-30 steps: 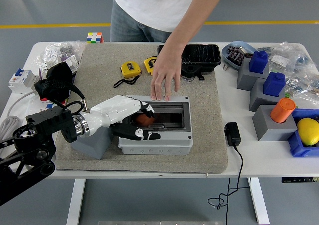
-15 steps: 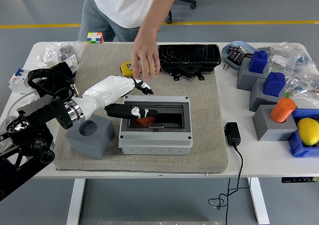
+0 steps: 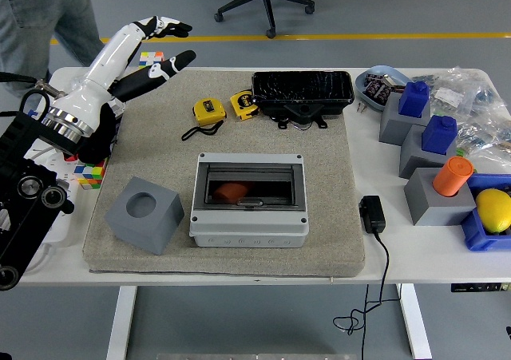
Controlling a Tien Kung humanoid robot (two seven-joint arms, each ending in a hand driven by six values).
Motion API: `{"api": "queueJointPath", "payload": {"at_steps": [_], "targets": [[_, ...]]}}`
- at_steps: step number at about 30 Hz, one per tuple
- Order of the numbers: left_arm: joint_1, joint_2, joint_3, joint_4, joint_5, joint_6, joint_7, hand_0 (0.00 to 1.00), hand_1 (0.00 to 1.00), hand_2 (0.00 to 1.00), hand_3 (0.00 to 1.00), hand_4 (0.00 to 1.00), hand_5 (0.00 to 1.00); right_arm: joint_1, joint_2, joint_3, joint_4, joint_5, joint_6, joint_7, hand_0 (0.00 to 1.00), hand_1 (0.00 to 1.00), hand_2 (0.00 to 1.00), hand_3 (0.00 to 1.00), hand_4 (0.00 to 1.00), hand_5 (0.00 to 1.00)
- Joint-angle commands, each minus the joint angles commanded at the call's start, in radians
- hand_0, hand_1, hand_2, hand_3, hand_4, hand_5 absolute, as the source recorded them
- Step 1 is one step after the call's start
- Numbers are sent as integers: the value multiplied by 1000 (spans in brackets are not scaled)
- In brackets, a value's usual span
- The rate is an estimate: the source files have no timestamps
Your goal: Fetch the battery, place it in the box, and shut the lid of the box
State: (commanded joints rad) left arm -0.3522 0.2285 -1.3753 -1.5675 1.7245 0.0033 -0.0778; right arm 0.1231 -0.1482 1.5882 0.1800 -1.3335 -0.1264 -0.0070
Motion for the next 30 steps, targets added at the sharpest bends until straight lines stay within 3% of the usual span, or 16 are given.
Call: {"api": "queueJointPath", "payload": {"at_steps": [2, 6, 13, 14, 19, 20, 30], "targets": [[10, -6, -42, 14, -61, 5, -23, 866, 908, 870, 812, 998, 998, 1, 6, 9, 0, -12, 0, -2, 814, 797, 773, 825, 998, 998], [29, -5, -107, 41, -194, 7, -59, 866, 908, 870, 812, 998, 998, 0, 16, 9, 0, -18, 1, -4, 814, 797, 773, 825, 998, 998], [55, 6, -197, 82, -433, -31, -95, 888, 929, 888, 836, 998, 998, 5, 26, 11, 0, -24, 0, -5, 814, 796, 773, 826, 998, 998], [58, 8, -202, 87, -458, -40, -96, 925, 968, 935, 890, 998, 998, 6, 26, 11, 0, -25, 0, -5, 815, 797, 774, 825, 998, 998], [76, 2, -206, 123, -613, -93, -107, 925, 968, 935, 890, 998, 998, 8, 31, 22, 0, -38, -2, -11, 815, 797, 774, 825, 998, 998], [79, -1, -205, 132, -636, -98, -108, 977, 998, 975, 953, 998, 998, 9, 32, 23, 0, -40, -2, -11, 815, 797, 775, 826, 998, 998], [104, -25, -191, 214, -872, -179, -104, 998, 998, 998, 998, 998, 998, 7, 41, 25, 0, -43, -1, -10, 815, 797, 775, 825, 998, 998]]}}
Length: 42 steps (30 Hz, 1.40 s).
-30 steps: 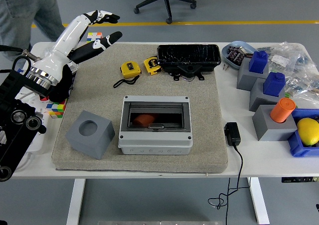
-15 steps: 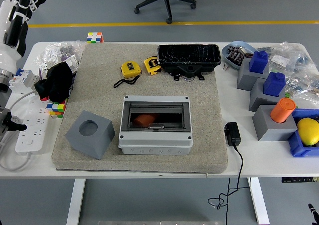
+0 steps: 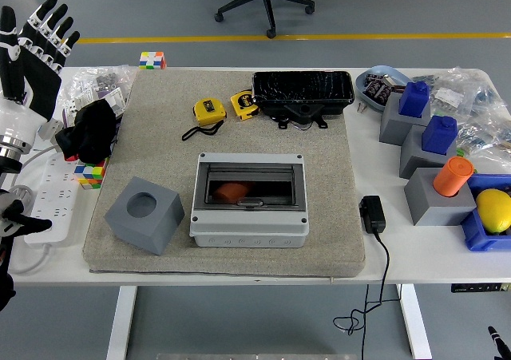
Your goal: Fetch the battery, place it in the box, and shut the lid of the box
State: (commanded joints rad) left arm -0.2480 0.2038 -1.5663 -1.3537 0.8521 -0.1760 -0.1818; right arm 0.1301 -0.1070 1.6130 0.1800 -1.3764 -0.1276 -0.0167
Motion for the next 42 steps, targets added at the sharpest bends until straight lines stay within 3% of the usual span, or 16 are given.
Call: {"api": "queueJointPath", "payload": {"at_steps": [3, 7, 13, 14, 19, 20, 25, 26, 32, 42], "targets": [[2, 5, -3, 11, -14, -2, 5, 998, 998, 998, 998, 998, 998, 1, -1, 3, 0, -2, 0, -1, 815, 798, 776, 826, 998, 998], [11, 25, -12, 17, 59, 13, 30, 998, 998, 998, 998, 998, 998, 0, -3, 6, 0, -2, -2, -1, 815, 798, 776, 826, 998, 998], [31, 56, -40, 10, 285, 45, 102, 998, 998, 981, 990, 998, 998, -4, -6, 4, 0, 1, -2, -1, 815, 798, 776, 826, 998, 998], [34, 58, -45, 7, 322, 48, 111, 958, 982, 933, 912, 998, 998, -5, -6, 4, 0, 1, -2, -2, 814, 801, 776, 826, 998, 998], [46, 43, -77, -19, 522, 71, 146, 958, 982, 933, 912, 998, 998, -5, -4, 6, 0, -1, -2, -1, 814, 801, 776, 826, 998, 998], [49, 37, -79, -25, 552, 74, 150, 895, 916, 860, 852, 998, 998, -5, -3, 6, 0, -2, -2, -1, 815, 801, 777, 826, 998, 998], [60, 18, -76, -29, 566, 92, 156, 895, 916, 860, 852, 998, 998, -7, -1, 6, 0, -2, -2, 0, 815, 801, 777, 826, 998, 998], [64, 13, -77, -31, 564, 100, 157, 851, 849, 793, 782, 998, 998, -7, -1, 5, 0, -1, -2, 0, 815, 800, 777, 826, 998, 998], [86, -23, -95, -52, 567, 116, 160, 835, 832, 779, 772, 998, 998, -11, 1, 8, 0, -4, -1, -1, 815, 801, 777, 826, 998, 998], [84, -45, -106, -56, 570, 125, 156, 825, 817, 774, 770, 998, 998, -8, 3, 14, 0, -6, -2, -1, 815, 801, 777, 826, 998, 998]]}}
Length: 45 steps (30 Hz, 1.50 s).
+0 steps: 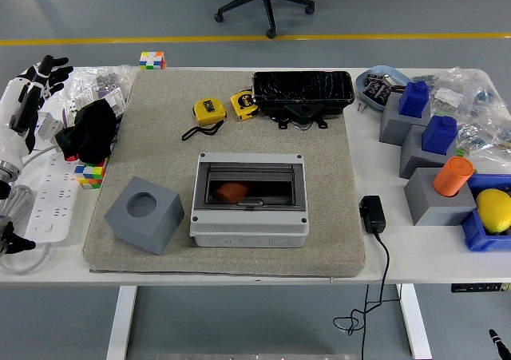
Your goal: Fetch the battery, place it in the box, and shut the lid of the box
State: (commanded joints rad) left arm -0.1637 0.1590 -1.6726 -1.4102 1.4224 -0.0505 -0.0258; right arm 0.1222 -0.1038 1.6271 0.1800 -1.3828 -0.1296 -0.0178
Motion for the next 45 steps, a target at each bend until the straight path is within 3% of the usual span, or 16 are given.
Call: {"api": "queueJointPath", "payload": {"at_steps": [17, 21, 24, 26, 37, 45], "targets": [[-2, 4, 3, -21, -2, 24, -21, 810, 804, 762, 759, 998, 998, 4, 3, 3, 0, -3, 0, 0, 815, 802, 778, 827, 998, 998], [-2, 4, -1, -17, -23, 61, -70, 784, 777, 738, 740, 998, 998, 9, -1, -1, 0, -7, -1, -4, 814, 802, 778, 827, 998, 998], [3, 8, 4, 1, -67, 122, -150, 784, 777, 738, 740, 998, 998, 22, -7, 8, 0, -35, -2, -19, 814, 802, 778, 827, 998, 998], [8, 9, 2, 3, -74, 132, -167, 761, 761, 720, 720, 998, 998, 26, -10, 3, 0, -32, -3, -18, 814, 802, 778, 827, 998, 998], [35, 9, 5, -10, -80, 152, -183, 757, 760, 720, 715, 998, 998, 30, -12, -4, 0, -47, -2, -22, 815, 802, 778, 826, 998, 998], [61, 35, 21, -8, -84, 146, -167, 758, 758, 716, 713, 998, 998, 18, -6, -17, 0, -50, 0, -22, 814, 803, 778, 827, 998, 998]]}}
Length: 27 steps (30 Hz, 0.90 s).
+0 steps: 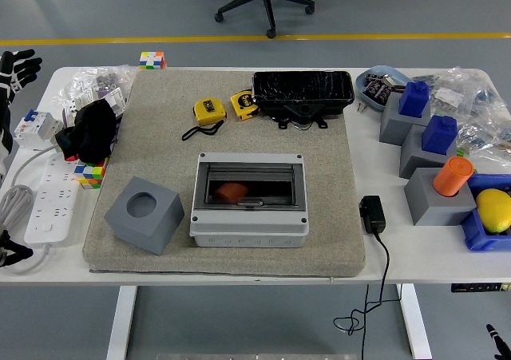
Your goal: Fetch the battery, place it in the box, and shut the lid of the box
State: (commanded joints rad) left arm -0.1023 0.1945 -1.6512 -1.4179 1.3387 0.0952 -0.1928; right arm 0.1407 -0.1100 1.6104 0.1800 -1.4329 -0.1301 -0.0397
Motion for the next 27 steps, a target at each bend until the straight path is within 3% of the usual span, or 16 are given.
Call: {"api": "queueJointPath", "payload": {"at_steps": [13, 27], "targets": [[26, 1, 6, -12, 5, 6, -4, 750, 756, 714, 713, 998, 998, -19, 9, 23, 0, -29, 0, -3, 815, 803, 778, 826, 998, 998], [19, 9, 14, -13, 10, 5, -1, 748, 754, 713, 711, 998, 998, -17, 8, 19, 0, -21, 1, -2, 815, 804, 778, 827, 998, 998]]}}
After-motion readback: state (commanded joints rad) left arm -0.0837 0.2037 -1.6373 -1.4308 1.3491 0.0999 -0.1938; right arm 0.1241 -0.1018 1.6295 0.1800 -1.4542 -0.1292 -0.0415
